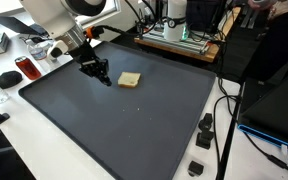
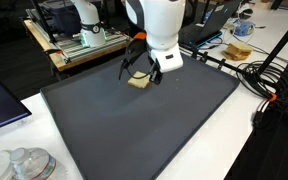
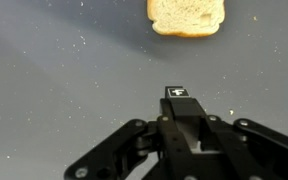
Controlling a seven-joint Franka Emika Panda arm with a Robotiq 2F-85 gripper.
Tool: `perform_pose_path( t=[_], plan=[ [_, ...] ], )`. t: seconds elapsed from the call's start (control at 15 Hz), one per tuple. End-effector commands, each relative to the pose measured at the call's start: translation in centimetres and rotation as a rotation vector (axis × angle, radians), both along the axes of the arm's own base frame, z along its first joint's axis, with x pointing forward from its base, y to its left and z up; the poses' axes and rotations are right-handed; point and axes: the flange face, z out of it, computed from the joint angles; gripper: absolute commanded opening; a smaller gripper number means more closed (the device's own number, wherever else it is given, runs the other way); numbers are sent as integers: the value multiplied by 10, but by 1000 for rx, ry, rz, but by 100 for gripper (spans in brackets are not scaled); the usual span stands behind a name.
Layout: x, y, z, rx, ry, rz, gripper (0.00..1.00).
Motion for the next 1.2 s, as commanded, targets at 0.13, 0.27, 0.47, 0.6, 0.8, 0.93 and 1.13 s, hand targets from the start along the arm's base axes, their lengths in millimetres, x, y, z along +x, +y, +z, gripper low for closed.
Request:
perform_pose_path(
  t=[0.13,0.27,0.47,0.6,0.8,0.93,1.13],
  plan=[
    [-46,-41,2,134,-105,-34,6],
    [-66,-53,3,168,-150,-43,6],
    [-98,-68,4,199,-216,-64,6],
    [-122,-75,3,224,-249,-74,6],
    [-155,-78,3,233,-294,-116,6],
    [-175,-77,3,234,-325,-138,6],
    [-203,-68,3,222,-369,-159,6]
  ],
)
